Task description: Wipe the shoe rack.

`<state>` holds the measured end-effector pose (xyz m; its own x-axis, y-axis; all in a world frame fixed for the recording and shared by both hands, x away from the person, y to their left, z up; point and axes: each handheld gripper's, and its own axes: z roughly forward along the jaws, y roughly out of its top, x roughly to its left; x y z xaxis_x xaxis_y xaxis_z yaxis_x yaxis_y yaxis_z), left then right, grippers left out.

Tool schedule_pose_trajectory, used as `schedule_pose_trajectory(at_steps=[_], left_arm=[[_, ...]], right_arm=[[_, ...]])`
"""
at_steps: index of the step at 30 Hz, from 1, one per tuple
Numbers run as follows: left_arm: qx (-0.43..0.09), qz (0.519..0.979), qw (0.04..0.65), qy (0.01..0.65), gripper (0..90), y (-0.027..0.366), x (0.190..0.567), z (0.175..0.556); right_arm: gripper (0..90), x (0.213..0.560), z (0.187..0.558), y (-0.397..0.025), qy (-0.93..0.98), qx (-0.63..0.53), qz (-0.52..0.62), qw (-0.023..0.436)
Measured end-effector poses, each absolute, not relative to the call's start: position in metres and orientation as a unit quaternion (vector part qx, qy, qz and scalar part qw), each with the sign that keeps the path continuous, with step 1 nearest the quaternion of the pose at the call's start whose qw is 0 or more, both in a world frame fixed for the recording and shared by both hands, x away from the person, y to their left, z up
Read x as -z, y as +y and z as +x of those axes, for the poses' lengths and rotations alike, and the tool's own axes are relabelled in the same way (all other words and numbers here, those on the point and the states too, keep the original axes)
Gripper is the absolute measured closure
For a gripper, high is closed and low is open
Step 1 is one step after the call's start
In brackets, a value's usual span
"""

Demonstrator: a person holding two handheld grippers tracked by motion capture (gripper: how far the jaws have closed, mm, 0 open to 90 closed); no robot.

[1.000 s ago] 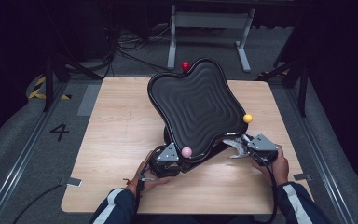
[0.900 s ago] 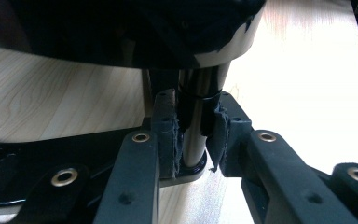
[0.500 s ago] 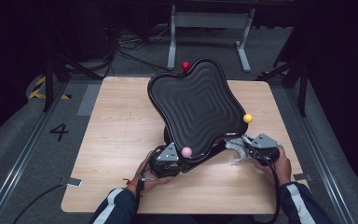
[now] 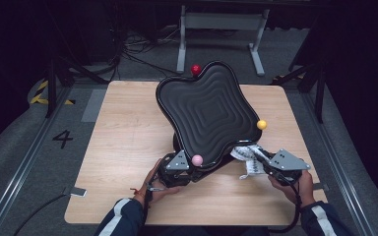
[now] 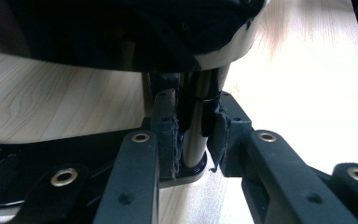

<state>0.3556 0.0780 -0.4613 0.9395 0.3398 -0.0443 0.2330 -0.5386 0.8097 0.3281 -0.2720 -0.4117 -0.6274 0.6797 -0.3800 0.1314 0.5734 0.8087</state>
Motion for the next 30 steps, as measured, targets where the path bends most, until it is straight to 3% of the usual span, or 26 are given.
schedule_pose_trajectory(at_steps=[6, 13, 23, 30], left_arm=[[-0.059, 0.875, 0.452, 0.163, 73.3, 0.078, 0.461, 0.356], [-0.054, 0.872, 0.459, 0.16, 73.3, 0.077, 0.463, 0.357], [-0.054, 0.872, 0.459, 0.161, 73.3, 0.075, 0.463, 0.357], [-0.056, 0.872, 0.459, 0.162, 73.2, 0.075, 0.463, 0.356]], right_arm=[[79.8, 0.392, 0.313, -0.274, 0.792, -0.423, 0.245, 0.366], [79.6, 0.389, 0.323, -0.267, 0.783, -0.427, 0.246, 0.379], [79.6, 0.393, 0.331, -0.236, 0.795, -0.435, 0.22, 0.363], [79.5, 0.402, 0.318, -0.201, 0.824, -0.425, 0.167, 0.336]])
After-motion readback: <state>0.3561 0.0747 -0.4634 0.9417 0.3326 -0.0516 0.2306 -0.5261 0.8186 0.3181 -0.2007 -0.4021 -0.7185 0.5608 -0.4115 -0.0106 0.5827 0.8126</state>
